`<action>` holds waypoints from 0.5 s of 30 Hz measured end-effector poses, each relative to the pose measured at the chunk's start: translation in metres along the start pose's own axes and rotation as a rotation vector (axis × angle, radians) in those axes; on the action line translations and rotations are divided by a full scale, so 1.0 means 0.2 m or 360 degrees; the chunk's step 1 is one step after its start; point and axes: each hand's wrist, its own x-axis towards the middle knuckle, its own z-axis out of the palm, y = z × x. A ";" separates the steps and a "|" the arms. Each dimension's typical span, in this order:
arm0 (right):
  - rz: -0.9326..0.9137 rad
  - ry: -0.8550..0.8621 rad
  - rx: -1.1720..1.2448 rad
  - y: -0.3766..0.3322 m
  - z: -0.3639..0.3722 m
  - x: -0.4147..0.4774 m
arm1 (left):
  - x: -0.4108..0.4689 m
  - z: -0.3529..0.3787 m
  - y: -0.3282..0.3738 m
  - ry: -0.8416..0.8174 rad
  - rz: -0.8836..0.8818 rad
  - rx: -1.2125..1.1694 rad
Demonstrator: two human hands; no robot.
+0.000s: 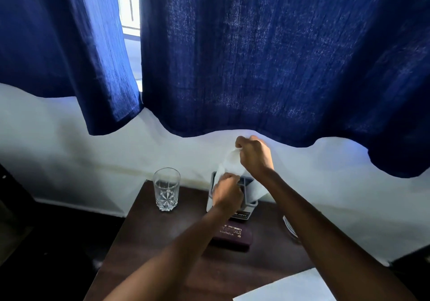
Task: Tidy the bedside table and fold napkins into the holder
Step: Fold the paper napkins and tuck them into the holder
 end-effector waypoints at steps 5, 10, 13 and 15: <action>-0.0105 -0.0063 -0.0124 0.01 0.00 0.01 | 0.09 0.00 -0.06 -0.0140 0.0214 0.0642; -0.0085 -0.0038 -0.0191 0.06 0.00 0.00 | 0.11 -0.05 -0.18 0.0117 0.0171 0.0394; -0.0013 -0.0014 -0.0141 0.09 0.01 -0.01 | 0.13 -0.06 -0.23 0.0271 0.0178 0.0377; -0.0006 -0.0026 -0.0117 0.10 0.01 -0.02 | 0.14 -0.06 -0.23 0.0281 0.0190 0.0444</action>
